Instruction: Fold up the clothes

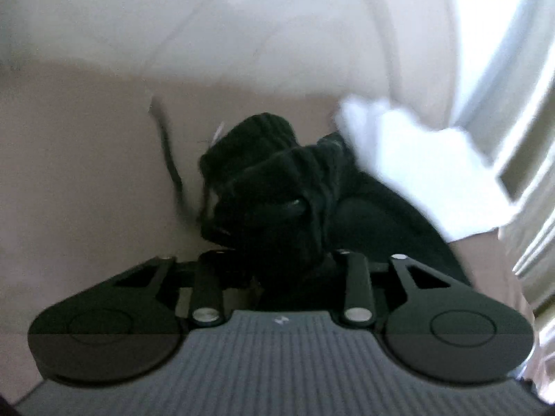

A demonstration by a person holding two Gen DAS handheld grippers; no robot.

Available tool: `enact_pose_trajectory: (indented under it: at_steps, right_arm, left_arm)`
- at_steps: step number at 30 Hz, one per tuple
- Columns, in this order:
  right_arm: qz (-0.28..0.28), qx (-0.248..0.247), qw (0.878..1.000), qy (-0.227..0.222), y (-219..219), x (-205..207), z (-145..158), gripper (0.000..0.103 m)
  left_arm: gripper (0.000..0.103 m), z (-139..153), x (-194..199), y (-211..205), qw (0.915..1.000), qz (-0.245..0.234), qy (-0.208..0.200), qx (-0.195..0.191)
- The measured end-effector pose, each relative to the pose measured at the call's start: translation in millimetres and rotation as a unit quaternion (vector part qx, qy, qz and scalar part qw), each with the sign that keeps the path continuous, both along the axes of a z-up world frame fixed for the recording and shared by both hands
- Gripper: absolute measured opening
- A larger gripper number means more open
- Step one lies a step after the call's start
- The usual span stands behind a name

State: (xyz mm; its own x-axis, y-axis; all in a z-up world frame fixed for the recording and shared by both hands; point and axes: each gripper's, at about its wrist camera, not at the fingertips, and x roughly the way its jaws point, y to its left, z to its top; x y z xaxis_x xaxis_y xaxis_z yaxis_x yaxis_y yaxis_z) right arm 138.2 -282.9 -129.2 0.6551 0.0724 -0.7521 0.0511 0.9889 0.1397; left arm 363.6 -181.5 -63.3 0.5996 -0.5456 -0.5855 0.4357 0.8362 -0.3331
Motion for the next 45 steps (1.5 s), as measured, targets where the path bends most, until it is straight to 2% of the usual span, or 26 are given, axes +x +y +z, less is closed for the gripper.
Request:
enact_pose_trajectory:
  at_steps: [2, 3, 5, 7, 11, 14, 16, 18, 19, 21, 22, 24, 26, 28, 29, 32, 34, 36, 37, 38, 40, 41, 42, 43, 44, 45]
  right_arm:
    - [-0.026, 0.042, 0.999, -0.018, -18, -14, 8, 0.058]
    - [-0.052, 0.092, 0.994, -0.033, -31, -24, 10, 0.058]
    - [-0.128, 0.221, 0.966, -0.042, -64, -42, 7, 0.058]
    - [-0.167, 0.299, 0.938, -0.050, -83, -61, 2, 0.058]
    - [-0.191, 0.226, 0.953, -0.071, -89, -102, 13, 0.058]
    - [-0.211, 0.240, 0.943, -0.089, -105, -145, 15, 0.059]
    - [-0.250, 0.259, 0.928, -0.093, -120, -178, 7, 0.061]
    - [-0.294, 0.282, 0.908, -0.097, -136, -214, -6, 0.064]
    - [-0.320, 0.288, 0.898, -0.090, -141, -231, -17, 0.064]
    - [-0.359, 0.267, 0.891, -0.074, -141, -248, -33, 0.064]
    - [-0.374, 0.257, 0.888, -0.066, -141, -256, -41, 0.065]
    - [-0.360, 0.259, 0.895, -0.050, -136, -257, -51, 0.066]
    - [-0.337, 0.280, 0.898, -0.047, -129, -256, -55, 0.066]
    - [-0.313, 0.300, 0.899, -0.058, -124, -256, -53, 0.066]
    - [-0.304, 0.308, 0.900, -0.061, -122, -255, -52, 0.066]
    - [-0.285, 0.332, 0.898, -0.055, -117, -248, -55, 0.066]
    - [-0.283, 0.344, 0.894, -0.053, -113, -242, -57, 0.066]
    - [-0.283, 0.346, 0.893, -0.055, -112, -236, -57, 0.066]
    - [-0.277, 0.338, 0.898, -0.050, -111, -232, -57, 0.067]
    - [-0.271, 0.327, 0.904, -0.045, -109, -228, -58, 0.067]
    - [-0.258, 0.287, 0.922, -0.028, -99, -220, -62, 0.067]
    - [-0.253, 0.270, 0.929, -0.021, -95, -216, -65, 0.067]
    - [-0.254, 0.266, 0.930, -0.021, -92, -213, -69, 0.067]
    - [-0.256, 0.264, 0.930, -0.022, -89, -209, -72, 0.065]
    - [-0.252, 0.263, 0.931, -0.025, -87, -206, -71, 0.029]
    - [-0.233, 0.245, 0.941, -0.025, -80, -201, -61, 0.018]
  left_arm:
    - [0.029, 26, -32, -7, 0.9991, -0.002, -0.037, 0.022]
    - [0.029, 36, -54, -11, 0.9984, -0.020, -0.050, 0.018]
    - [0.028, 55, -98, -18, 0.9956, -0.055, -0.076, 0.010]
    - [0.028, 74, -142, -25, 0.9907, -0.091, -0.101, 0.001]
    - [0.028, 112, -230, -40, 0.9752, -0.161, -0.152, -0.015]
    - [0.028, 132, -296, -54, 0.9603, -0.215, -0.177, -0.016]
    - [0.029, 99, -341, -78, 0.9543, -0.264, -0.134, 0.039]
    - [0.035, 66, -385, -103, 0.9414, -0.311, -0.090, 0.094]
    - [0.039, 46, -404, -114, 0.9311, -0.335, -0.067, 0.129]
    - [0.043, -6, -432, -131, 0.8994, -0.378, -0.033, 0.217]
    - [0.043, -16, -443, -129, 0.8897, -0.387, -0.063, 0.233]
    - [0.047, -13, -459, -119, 0.8772, -0.396, -0.125, 0.241]
    - [0.052, 1, -446, -118, 0.8805, -0.405, -0.093, 0.228]
    - [0.053, 14, -428, -116, 0.8852, -0.414, -0.051, 0.205]
    - [0.054, 21, -421, -113, 0.8862, -0.418, -0.041, 0.196]
    - [0.068, 30, -402, -94, 0.8877, -0.427, -0.016, 0.170]
    - [0.068, 33, -391, -74, 0.8892, -0.433, 0.001, 0.149]
    - [0.069, 38, -385, -44, 0.8958, -0.428, 0.014, 0.118]
    - [0.069, 41, -382, -27, 0.9008, -0.422, 0.018, 0.101]
    - [0.071, 44, -376, -13, 0.9099, -0.406, 0.013, 0.086]
    - [0.072, 48, -367, 0, 0.9318, -0.353, -0.016, 0.085]
    - [0.072, 49, -362, 3, 0.9398, -0.331, -0.024, 0.079]
    - [0.072, 50, -358, 6, 0.9465, -0.314, -0.029, 0.068]
    - [0.072, 50, -353, 7, 0.9513, -0.302, -0.030, 0.053]
    - [0.072, 49, -349, 6, 0.9562, -0.288, -0.032, 0.044]
    - [0.072, 49, -345, 5, 0.9607, -0.273, -0.034, 0.036]
